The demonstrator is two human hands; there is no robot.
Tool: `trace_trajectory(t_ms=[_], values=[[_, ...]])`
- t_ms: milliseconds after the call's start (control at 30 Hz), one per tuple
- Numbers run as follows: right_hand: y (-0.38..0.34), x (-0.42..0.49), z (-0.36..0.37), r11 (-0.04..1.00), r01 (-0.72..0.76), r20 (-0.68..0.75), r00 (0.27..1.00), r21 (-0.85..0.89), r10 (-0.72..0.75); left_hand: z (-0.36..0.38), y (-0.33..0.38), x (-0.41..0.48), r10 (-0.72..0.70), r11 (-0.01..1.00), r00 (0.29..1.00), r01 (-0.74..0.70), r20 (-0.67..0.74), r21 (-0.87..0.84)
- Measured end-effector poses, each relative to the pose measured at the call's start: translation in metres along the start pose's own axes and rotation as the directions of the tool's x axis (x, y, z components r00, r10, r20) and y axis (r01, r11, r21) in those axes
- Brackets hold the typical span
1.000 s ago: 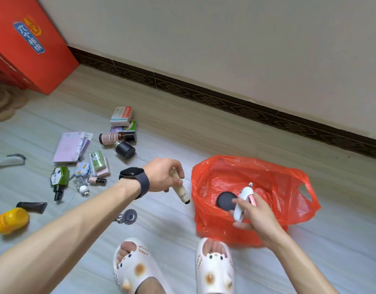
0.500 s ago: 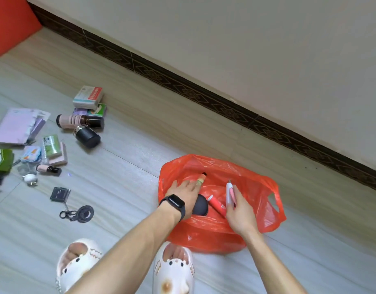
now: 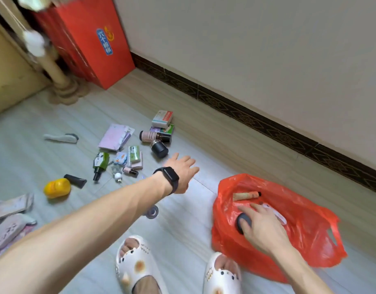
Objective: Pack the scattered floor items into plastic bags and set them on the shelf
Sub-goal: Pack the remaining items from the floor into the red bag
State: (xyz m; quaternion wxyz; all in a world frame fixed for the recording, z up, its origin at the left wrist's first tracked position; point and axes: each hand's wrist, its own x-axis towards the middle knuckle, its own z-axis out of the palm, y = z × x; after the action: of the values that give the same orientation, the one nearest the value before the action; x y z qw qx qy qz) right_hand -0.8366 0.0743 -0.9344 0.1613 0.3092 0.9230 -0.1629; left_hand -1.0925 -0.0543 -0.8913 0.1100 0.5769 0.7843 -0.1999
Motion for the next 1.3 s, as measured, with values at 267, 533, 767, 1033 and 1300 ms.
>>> trace_trajectory(t_ms=[267,533,767,1033,1300], values=[[-0.127,0.036,-0.018,0.958,0.278,0.083,0.956,0.064,-0.283,0.094,-0.114,-0.100,-0.485,0.848,0.843,0.518,0.231,-0.110],[-0.217,0.093,0.095,0.857,0.457,0.446,0.835,-0.238,-0.322,0.203,-0.123,-0.110,-0.429,0.764,0.750,0.598,0.503,-0.241],[-0.256,0.142,0.154,0.766,0.602,0.359,0.782,-0.224,-0.510,0.234,-0.158,-0.011,-0.413,0.835,0.890,0.455,0.193,-0.309],[-0.202,0.114,0.150,0.875,0.476,0.270,0.857,-0.089,-0.439,0.271,-0.120,-0.039,-0.522,0.701,0.830,0.549,0.198,-0.455],[-0.153,0.069,0.110,0.971,0.228,0.415,0.879,0.069,-0.235,0.213,-0.093,-0.080,-0.186,0.825,0.883,0.379,0.431,-0.419]])
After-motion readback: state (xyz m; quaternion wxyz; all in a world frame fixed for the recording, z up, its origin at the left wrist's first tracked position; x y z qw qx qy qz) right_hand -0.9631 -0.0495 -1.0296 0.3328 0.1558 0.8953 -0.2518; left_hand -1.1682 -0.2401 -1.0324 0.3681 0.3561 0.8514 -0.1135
